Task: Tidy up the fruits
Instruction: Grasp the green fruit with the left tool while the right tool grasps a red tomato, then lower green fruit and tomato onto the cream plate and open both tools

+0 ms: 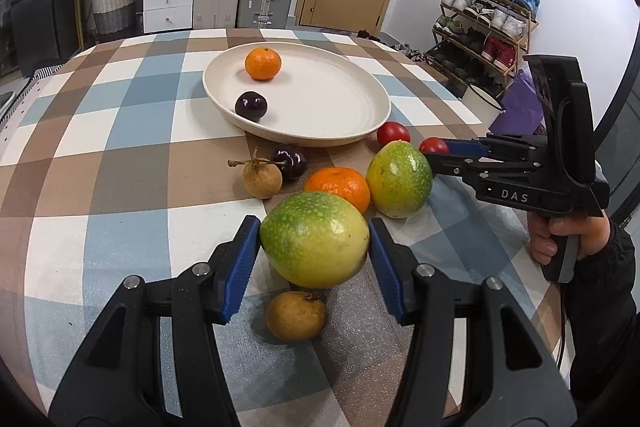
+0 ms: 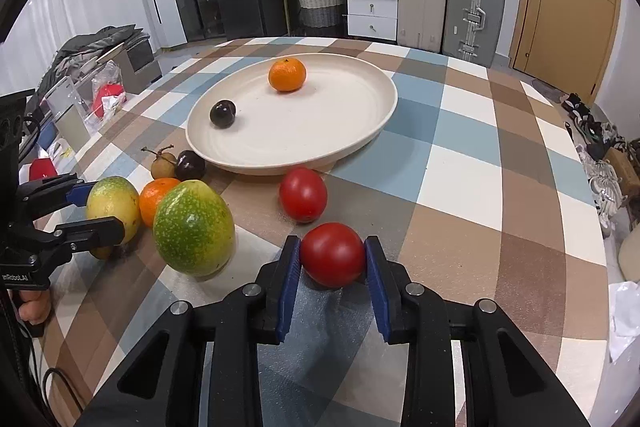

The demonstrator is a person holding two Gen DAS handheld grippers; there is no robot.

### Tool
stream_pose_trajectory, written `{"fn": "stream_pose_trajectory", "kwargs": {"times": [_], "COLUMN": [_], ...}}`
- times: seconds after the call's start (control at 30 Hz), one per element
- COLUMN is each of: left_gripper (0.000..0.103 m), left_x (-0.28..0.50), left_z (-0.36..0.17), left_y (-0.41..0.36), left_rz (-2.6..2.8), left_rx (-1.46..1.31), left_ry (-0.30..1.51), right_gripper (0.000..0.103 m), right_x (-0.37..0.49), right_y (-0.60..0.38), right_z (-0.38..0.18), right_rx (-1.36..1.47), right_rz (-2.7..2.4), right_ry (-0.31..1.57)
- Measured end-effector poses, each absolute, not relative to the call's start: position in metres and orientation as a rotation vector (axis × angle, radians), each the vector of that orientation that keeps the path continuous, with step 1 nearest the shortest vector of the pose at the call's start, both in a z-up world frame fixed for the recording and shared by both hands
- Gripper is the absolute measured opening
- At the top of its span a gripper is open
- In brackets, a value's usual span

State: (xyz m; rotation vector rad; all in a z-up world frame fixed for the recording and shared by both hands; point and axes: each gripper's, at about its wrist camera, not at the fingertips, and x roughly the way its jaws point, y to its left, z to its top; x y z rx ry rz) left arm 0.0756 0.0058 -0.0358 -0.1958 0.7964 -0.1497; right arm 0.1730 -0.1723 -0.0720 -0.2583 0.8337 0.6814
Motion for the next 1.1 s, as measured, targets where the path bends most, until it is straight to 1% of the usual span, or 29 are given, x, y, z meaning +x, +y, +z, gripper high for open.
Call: {"fn": "stream_pose_trajectory", "kwargs": {"times": [0.3,0.7,1.1], "left_gripper": [0.052,0.052,0.052], "left_x": [0.069,0.060,0.078], "left_z": [-0.031,-0.008,0.016], "left_y": [0.007,0.003,0.010], "left_rz": [-0.155,-0.115,-0.060], "left_rx": [-0.209,-0.166,-0.150], "left_ry": [0.769,0.699,0.629], "right_gripper": [0.032,0.032,0.032], "right_x": [0.171,0.165,0.158], "right_y": [-0.181,-0.188,-0.184], "right_z": [-0.062,-0.049,-0.023], "right_rx": [-0.214,-0.180,-0.137], "right_rz": [0.685,0.694,0.737], "right_ry": [0.780,0.711,0.655]}}
